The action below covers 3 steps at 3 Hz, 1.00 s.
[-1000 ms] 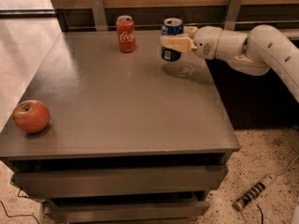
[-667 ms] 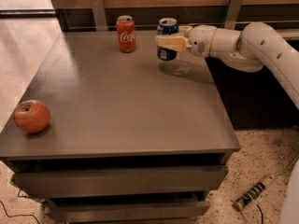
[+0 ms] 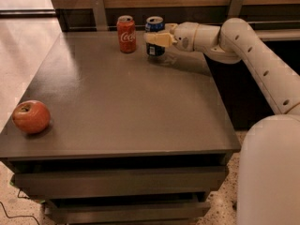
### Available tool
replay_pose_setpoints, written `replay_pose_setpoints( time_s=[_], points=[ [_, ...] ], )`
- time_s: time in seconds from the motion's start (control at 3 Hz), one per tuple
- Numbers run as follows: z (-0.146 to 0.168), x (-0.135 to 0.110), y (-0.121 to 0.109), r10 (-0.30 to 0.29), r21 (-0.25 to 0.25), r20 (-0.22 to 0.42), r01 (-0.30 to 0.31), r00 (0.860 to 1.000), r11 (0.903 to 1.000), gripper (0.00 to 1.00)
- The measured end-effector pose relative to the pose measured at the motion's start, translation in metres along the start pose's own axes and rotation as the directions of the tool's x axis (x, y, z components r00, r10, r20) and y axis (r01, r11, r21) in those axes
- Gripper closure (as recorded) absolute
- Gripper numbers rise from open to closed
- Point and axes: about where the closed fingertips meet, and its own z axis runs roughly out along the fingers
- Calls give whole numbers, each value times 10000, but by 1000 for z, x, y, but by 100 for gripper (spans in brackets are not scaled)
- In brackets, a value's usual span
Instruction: Move pepsi can near coke can
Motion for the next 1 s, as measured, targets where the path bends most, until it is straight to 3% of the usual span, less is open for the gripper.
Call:
replay_pose_setpoints(
  time_s=[0.33, 0.67, 1.0],
  points=[
    [18, 4, -9, 57, -89, 229, -55, 9997, 9999, 100],
    [25, 20, -16, 228, 153, 43, -229, 9997, 9996, 100],
    [30, 23, -15, 274, 131, 12, -274, 9996, 9995, 79]
  ],
)
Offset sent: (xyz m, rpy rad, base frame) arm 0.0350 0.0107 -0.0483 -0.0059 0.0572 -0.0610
